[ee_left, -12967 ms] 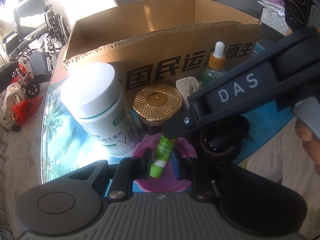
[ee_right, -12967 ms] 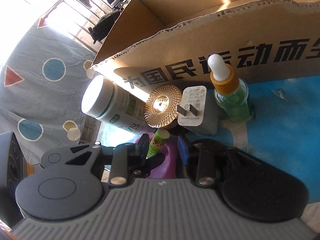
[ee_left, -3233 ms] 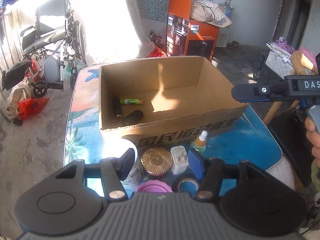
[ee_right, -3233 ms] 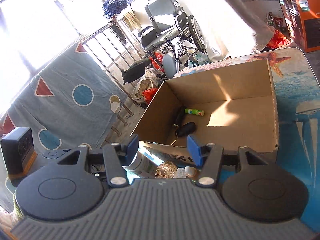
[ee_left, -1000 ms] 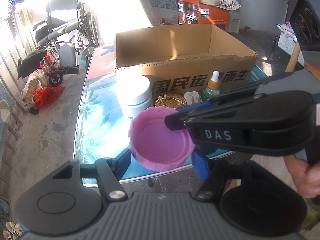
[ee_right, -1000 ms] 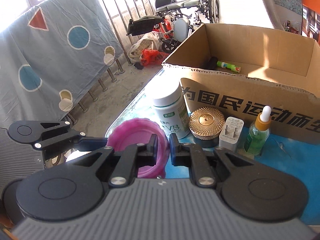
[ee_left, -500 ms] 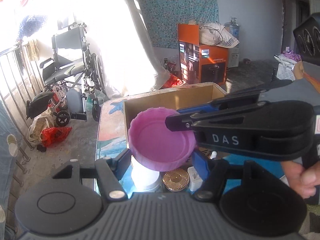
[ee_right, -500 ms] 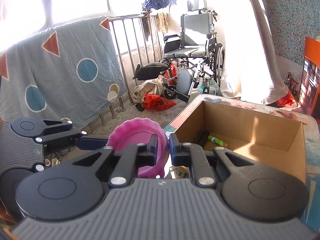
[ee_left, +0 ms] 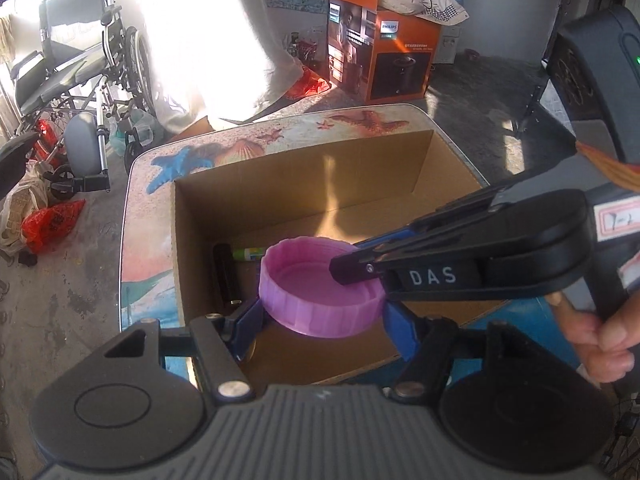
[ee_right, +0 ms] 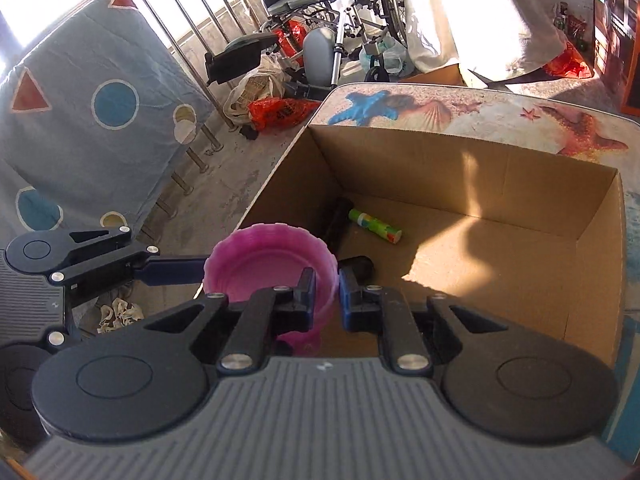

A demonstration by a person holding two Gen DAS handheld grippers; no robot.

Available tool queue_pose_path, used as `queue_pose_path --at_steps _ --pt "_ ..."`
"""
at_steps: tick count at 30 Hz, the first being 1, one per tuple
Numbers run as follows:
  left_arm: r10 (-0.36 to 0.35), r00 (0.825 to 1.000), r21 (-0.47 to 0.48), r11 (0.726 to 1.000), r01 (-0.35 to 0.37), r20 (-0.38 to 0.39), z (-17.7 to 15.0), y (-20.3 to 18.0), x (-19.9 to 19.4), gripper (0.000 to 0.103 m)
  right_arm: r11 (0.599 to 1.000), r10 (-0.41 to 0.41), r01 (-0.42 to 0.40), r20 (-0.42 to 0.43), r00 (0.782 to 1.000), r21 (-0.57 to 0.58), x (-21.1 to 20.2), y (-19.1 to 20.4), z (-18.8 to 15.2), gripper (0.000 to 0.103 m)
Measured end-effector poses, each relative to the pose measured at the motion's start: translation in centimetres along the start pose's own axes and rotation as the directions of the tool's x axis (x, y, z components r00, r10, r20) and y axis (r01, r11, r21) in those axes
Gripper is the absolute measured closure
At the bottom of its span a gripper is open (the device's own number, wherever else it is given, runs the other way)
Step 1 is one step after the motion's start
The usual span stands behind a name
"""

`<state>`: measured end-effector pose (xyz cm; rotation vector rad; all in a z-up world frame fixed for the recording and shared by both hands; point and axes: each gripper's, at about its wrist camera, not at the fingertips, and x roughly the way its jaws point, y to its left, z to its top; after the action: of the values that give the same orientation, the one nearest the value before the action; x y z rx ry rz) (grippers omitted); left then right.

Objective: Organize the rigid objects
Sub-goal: 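Carry the pink cup into the box and open the right gripper, then withdraw the right gripper from the box toward the black tape roll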

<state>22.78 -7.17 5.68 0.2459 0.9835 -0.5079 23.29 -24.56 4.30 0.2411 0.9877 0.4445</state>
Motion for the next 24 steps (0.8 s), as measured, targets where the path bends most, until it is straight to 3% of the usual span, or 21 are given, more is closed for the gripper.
queue_pose_path --at_steps 3,7,12,20,24 --pt "-0.025 0.995 -0.004 1.000 0.025 -0.097 0.1 1.0 3.4 0.035 0.998 0.020 -0.014 -0.110 0.994 0.055 3.2 -2.0 0.3 0.092" --pt "-0.005 0.985 0.012 1.000 0.008 -0.173 -0.1 1.6 6.5 0.035 0.992 0.069 -0.038 -0.261 0.963 0.119 8.0 -3.4 -0.2 0.092" --pt "0.020 0.969 0.043 0.999 -0.009 -0.248 -0.5 2.0 8.8 0.035 0.993 0.076 -0.037 -0.360 0.930 0.113 11.7 -3.7 -0.4 0.090" --pt "0.032 0.962 0.079 0.997 -0.010 -0.270 -0.1 1.9 9.6 0.036 0.989 0.099 -0.037 -0.459 0.883 0.142 16.1 -4.4 0.0 0.090" --pt "0.044 0.968 0.097 0.995 -0.020 -0.248 0.2 1.6 8.9 0.035 0.989 0.110 -0.048 -0.470 0.876 0.142 16.9 -3.8 0.1 0.089"
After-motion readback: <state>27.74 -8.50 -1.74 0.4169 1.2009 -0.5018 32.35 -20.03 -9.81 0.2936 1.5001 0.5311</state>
